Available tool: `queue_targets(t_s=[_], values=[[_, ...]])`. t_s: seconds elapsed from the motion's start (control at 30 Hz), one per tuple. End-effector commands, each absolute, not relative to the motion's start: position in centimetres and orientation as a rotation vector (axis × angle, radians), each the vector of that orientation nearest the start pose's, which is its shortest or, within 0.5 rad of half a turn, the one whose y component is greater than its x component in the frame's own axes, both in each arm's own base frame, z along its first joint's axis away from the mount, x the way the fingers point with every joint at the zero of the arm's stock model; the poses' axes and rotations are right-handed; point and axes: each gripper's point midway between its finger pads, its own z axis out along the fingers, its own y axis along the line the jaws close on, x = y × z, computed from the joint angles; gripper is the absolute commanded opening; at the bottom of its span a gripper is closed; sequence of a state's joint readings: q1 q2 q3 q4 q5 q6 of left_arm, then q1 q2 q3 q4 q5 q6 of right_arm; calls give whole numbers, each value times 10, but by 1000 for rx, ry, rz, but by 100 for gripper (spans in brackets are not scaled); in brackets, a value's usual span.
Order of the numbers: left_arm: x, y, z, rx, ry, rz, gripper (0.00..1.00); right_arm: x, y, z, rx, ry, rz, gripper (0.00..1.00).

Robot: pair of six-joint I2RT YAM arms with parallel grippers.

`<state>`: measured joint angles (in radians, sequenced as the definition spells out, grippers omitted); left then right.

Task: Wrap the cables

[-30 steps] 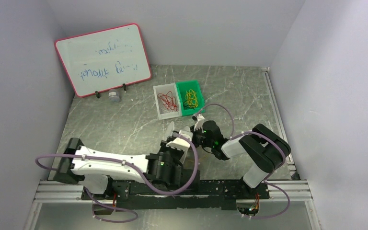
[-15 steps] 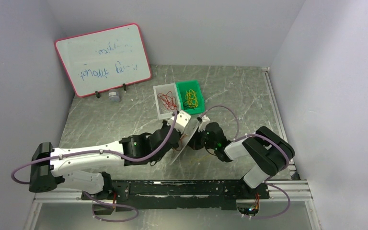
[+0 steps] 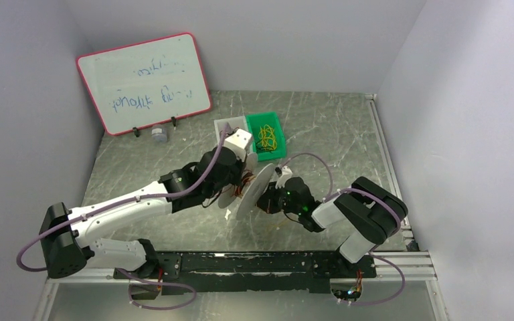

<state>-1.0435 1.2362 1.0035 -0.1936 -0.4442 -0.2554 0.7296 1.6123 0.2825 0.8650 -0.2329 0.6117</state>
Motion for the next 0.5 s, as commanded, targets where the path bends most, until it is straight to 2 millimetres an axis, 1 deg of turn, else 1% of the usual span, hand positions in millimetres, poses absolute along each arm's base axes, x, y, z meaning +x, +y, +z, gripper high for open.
queue_targets(t_s=[0.0,0.1,0.23,0.33,0.47], values=[[296,-284,322,91,1706,-506,7,184,304,27,-472,2099,1148,0],[303,-269,321,42,1709,-441,7,178,308,31,-458,2088,1156,0],[307,-250,321,-15,1703,-375,7,175,306,40,-406,2061,1164,0],[307,-238,320,-67,1701,-361,7,173,308,51,-382,2035,1189,0],[308,-224,316,-131,1703,-323,7,169,317,66,-381,2005,1219,0]])
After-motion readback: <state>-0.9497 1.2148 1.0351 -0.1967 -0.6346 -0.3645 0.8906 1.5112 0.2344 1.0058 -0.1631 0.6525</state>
